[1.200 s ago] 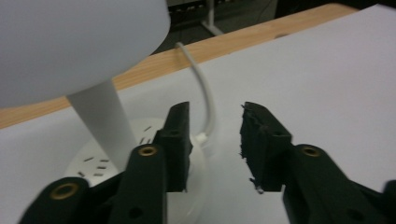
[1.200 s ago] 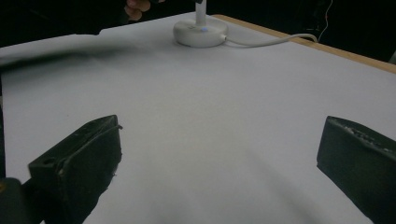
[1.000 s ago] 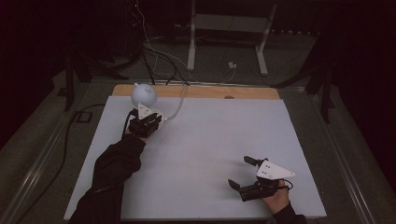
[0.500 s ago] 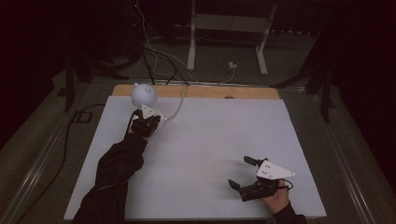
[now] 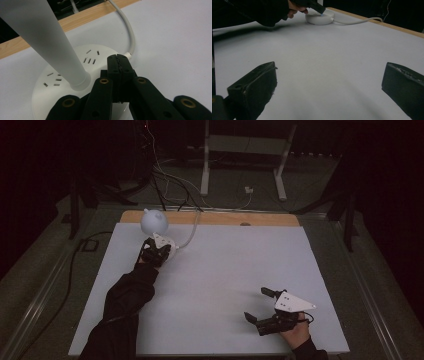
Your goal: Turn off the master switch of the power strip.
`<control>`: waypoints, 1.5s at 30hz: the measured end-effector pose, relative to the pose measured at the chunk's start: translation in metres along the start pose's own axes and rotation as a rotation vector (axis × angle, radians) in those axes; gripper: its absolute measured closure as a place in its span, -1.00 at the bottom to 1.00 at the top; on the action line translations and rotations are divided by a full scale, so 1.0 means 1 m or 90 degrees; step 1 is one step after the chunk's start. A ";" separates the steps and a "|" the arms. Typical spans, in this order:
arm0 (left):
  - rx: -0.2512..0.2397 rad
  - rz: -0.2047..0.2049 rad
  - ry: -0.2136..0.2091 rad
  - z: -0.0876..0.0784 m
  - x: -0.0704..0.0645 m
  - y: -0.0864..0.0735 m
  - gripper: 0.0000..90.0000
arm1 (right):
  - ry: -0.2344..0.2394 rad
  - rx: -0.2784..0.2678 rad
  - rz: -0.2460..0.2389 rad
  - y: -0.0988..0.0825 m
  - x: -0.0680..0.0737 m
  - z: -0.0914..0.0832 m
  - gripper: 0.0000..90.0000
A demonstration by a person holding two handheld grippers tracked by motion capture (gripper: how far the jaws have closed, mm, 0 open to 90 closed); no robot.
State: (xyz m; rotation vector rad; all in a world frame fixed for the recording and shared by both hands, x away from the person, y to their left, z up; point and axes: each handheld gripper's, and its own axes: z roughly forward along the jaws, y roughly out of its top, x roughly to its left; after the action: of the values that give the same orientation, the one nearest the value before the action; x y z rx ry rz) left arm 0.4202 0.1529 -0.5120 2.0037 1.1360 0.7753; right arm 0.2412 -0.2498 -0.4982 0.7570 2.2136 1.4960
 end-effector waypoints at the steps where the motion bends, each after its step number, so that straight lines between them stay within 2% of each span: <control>1: 0.000 0.001 -0.001 0.000 0.000 0.000 1.00 | 0.000 0.000 0.000 0.000 0.000 0.000 -1.00; 3: 0.001 0.007 -0.002 0.001 -0.001 0.000 1.00 | 0.000 0.000 0.000 0.000 0.000 0.000 -1.00; 6: 0.009 0.032 0.013 0.002 -0.004 -0.001 1.00 | 0.000 0.001 -0.001 0.000 0.000 0.000 -1.00; 9: 0.008 0.036 0.019 0.002 -0.005 -0.001 1.00 | -0.001 0.001 0.000 0.000 0.000 0.000 -1.00; 12: 0.007 0.061 0.032 0.003 -0.008 -0.002 1.00 | 0.000 0.004 0.001 0.000 0.000 0.001 -1.00; 16: 0.015 0.069 0.039 0.003 -0.010 0.000 1.00 | 0.001 0.004 0.001 0.000 0.000 0.001 -1.00; 19: 0.025 0.089 0.048 0.004 -0.012 0.000 1.00 | 0.001 0.004 0.000 0.000 0.001 0.001 -1.00; 26: 0.039 0.110 0.050 0.005 -0.012 0.002 1.00 | 0.002 0.004 0.001 0.000 0.000 0.001 -1.00; 31: 0.035 0.100 0.044 0.005 -0.011 0.001 1.00 | 0.004 0.004 -0.001 0.000 0.001 0.001 -1.00; 35: 0.046 0.128 0.057 0.005 -0.014 0.003 1.00 | 0.005 0.005 -0.002 0.000 0.001 0.001 -1.00; 38: 0.053 0.124 0.050 0.005 -0.013 0.004 1.00 | 0.007 0.006 -0.002 0.000 0.002 0.002 -1.00; 42: 0.066 0.147 0.061 0.006 -0.017 0.007 1.00 | 0.008 0.006 -0.001 0.000 0.002 0.002 -1.00; 44: 0.067 0.136 0.058 0.006 -0.016 0.007 1.00 | 0.009 0.006 -0.001 0.000 0.002 0.002 -1.00; 45: 0.069 0.149 0.062 0.006 -0.017 0.007 1.00 | 0.009 0.007 -0.001 0.000 0.002 0.002 -1.00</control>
State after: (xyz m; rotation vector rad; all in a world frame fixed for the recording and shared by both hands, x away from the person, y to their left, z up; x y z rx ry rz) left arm 0.4208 0.1338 -0.5128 2.2384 1.0270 0.9564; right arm 0.2410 -0.2467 -0.4988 0.7499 2.2334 1.4945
